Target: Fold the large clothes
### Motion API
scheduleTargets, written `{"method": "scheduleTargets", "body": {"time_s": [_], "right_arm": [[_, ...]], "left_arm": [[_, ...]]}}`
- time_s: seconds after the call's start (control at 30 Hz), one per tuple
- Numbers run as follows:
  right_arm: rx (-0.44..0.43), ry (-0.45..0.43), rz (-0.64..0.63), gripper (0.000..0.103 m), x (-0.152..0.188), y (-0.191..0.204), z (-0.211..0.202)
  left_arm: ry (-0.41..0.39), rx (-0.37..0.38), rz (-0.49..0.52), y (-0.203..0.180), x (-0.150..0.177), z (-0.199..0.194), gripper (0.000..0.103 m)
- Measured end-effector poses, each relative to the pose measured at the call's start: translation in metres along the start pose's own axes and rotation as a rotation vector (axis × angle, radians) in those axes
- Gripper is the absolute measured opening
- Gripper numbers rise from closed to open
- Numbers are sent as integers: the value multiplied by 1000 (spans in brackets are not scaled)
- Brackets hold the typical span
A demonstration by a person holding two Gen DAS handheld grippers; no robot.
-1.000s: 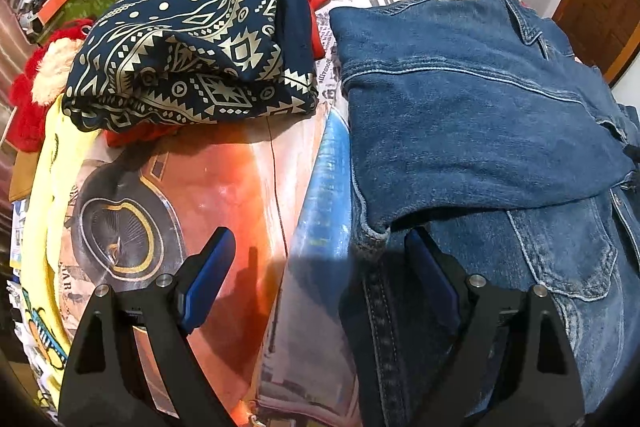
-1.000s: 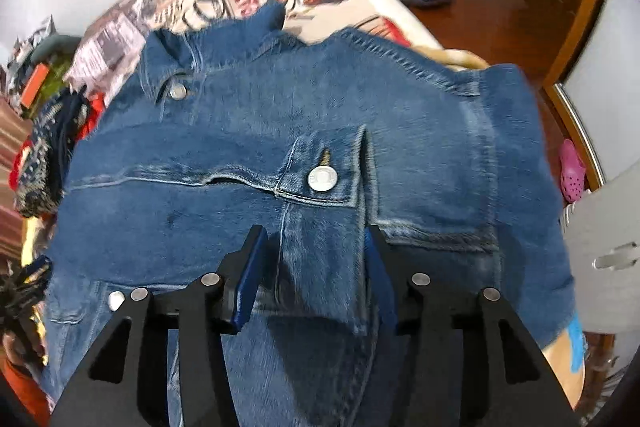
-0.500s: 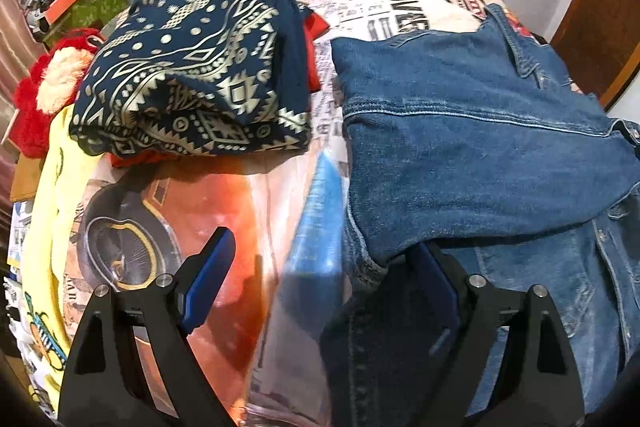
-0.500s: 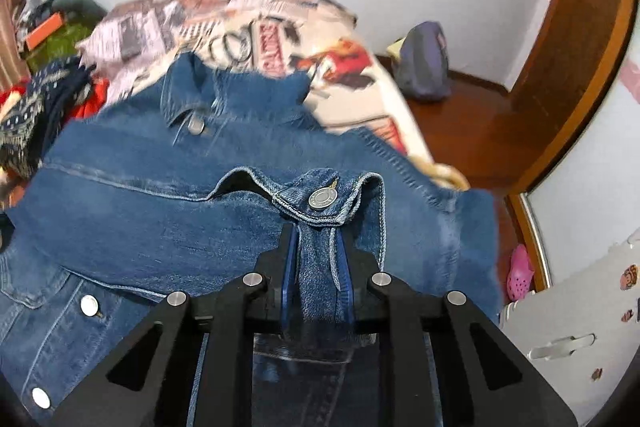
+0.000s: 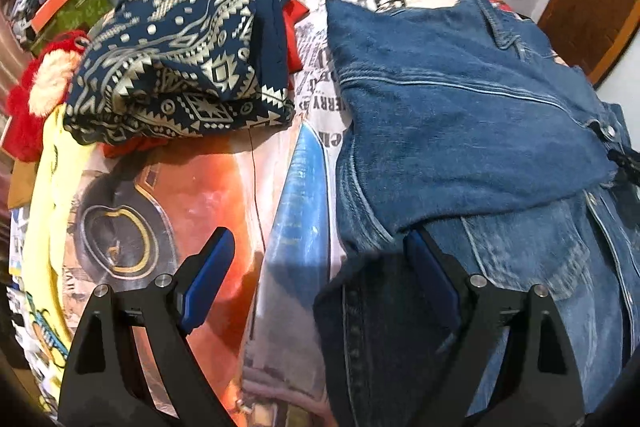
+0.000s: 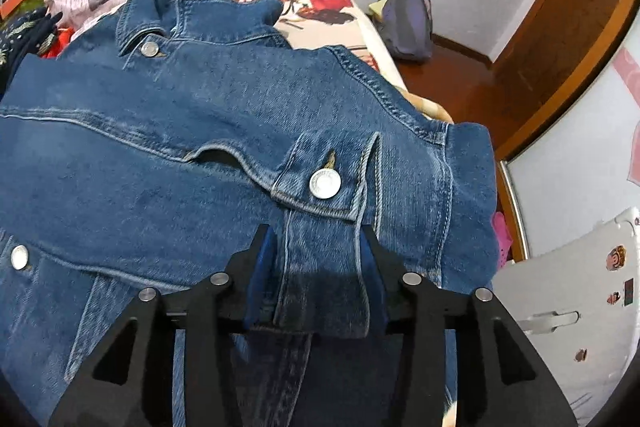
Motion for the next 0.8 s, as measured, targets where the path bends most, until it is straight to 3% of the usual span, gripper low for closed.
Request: {"method": "scheduleTargets", "body": {"time_s": [0.2, 0.53, 0.67, 0.8], "right_arm": [[-89, -41, 110, 39, 0, -25, -36], [-154, -183, 331, 45, 8, -90, -96], [-180, -157, 431, 52, 25, -114, -89], [-193, -54, 538, 52, 53, -134, -59]], "left_arm": [[-98, -1, 88, -21, -10, -46, 88], [-300, 60, 185, -79, -81, -96, 90], [-314, 118, 216, -108, -97, -88, 92], [-269, 155, 250, -140, -101, -64, 92]]}}
Point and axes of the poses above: each gripper's, at about its wrist camera, not at the fingertips, and z roughly the way its jaws point, y to its left, x to its underside, the point moved 2 cm from there along z, roughly the way its jaws point, and after that the axes turned 5 degrees about x, right-handed, at the moved point
